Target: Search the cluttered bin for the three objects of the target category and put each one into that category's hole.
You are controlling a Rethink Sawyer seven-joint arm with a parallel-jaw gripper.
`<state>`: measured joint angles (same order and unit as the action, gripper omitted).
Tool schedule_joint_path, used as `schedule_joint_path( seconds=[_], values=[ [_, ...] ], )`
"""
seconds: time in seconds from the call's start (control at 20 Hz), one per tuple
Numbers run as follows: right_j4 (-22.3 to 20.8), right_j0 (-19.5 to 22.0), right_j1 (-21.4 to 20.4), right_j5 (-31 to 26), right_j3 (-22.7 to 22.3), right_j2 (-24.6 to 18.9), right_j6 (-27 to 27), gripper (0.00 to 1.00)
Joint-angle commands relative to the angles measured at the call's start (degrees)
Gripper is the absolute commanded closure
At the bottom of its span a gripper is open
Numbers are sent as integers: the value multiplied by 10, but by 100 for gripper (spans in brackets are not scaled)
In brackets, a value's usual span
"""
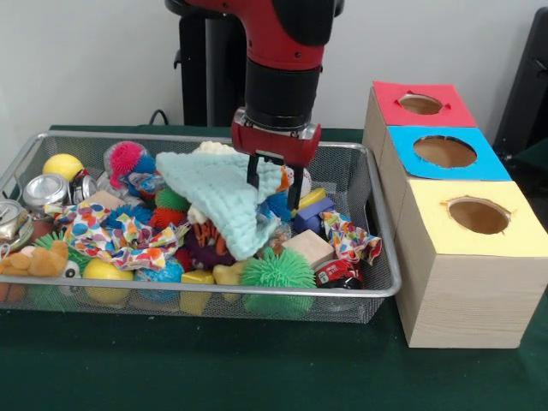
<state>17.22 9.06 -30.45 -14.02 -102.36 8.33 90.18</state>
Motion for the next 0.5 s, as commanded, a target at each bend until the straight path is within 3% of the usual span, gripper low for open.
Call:
schedule_joint_path(
  seconds=[0.05, 0.5],
  values=[
    [28, -1, 2, -35, 64, -4, 126, 0],
    [23, -58, 39, -34, 77, 60, 143, 0]
  ],
)
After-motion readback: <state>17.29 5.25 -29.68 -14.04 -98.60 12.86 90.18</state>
